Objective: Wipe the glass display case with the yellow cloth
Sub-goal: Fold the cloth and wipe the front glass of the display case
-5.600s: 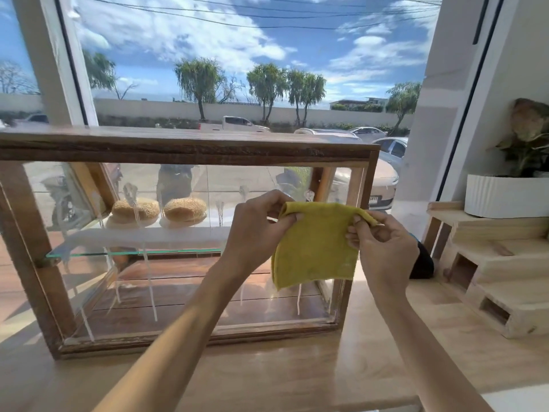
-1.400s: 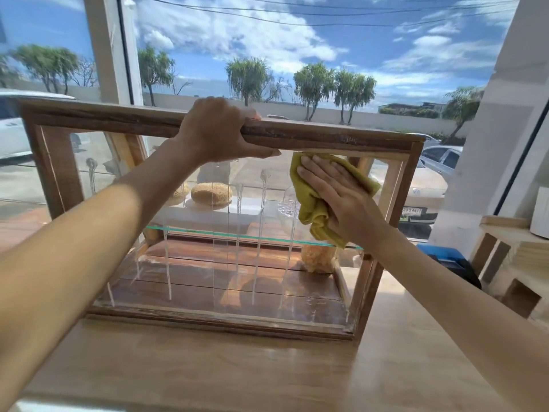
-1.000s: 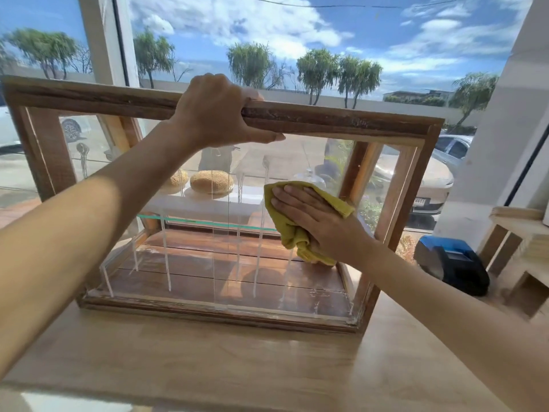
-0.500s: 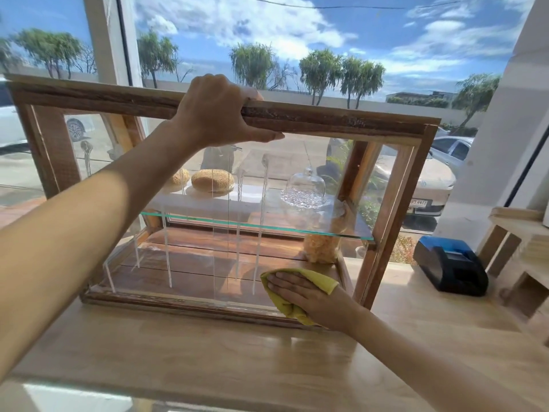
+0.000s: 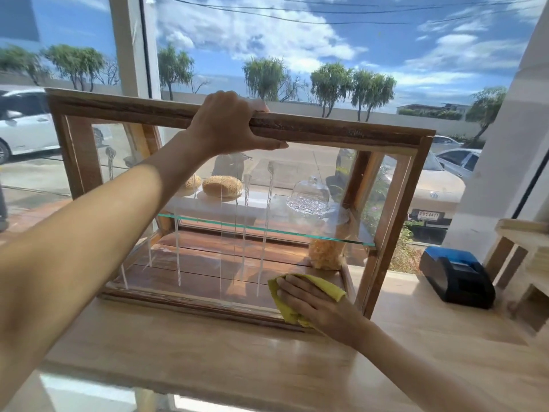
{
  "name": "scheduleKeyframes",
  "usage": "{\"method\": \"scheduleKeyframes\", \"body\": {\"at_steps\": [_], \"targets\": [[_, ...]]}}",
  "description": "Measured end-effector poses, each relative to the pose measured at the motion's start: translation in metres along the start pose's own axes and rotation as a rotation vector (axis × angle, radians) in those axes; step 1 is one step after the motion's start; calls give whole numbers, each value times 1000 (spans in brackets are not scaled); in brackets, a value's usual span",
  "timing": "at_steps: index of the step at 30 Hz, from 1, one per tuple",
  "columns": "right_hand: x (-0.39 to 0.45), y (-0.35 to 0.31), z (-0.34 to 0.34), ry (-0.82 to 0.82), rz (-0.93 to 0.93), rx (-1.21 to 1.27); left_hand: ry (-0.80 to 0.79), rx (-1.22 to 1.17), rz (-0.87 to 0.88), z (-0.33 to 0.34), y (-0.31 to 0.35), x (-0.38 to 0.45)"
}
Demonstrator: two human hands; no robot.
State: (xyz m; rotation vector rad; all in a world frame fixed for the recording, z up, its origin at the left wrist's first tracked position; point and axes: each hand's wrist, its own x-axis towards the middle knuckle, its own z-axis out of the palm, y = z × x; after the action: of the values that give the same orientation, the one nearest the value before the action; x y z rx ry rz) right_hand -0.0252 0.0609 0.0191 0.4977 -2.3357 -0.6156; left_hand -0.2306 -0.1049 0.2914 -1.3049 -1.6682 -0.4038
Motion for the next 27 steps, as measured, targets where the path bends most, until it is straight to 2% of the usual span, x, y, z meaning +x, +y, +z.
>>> {"method": "scheduleKeyframes", "body": {"at_steps": [3,6,17,27], "targets": [[26,18,-31,162,88,0,-47,-24,20,-2,-5,1],[55,43,-54,242,122,56,-80,-22,29,-5,-16,-2],[127,99,-85,216,172,-5,-22,89,60,-5,-46,-13],[158,93,-75,152,111,-25,-11,41,125,-4,-49,-9]]}}
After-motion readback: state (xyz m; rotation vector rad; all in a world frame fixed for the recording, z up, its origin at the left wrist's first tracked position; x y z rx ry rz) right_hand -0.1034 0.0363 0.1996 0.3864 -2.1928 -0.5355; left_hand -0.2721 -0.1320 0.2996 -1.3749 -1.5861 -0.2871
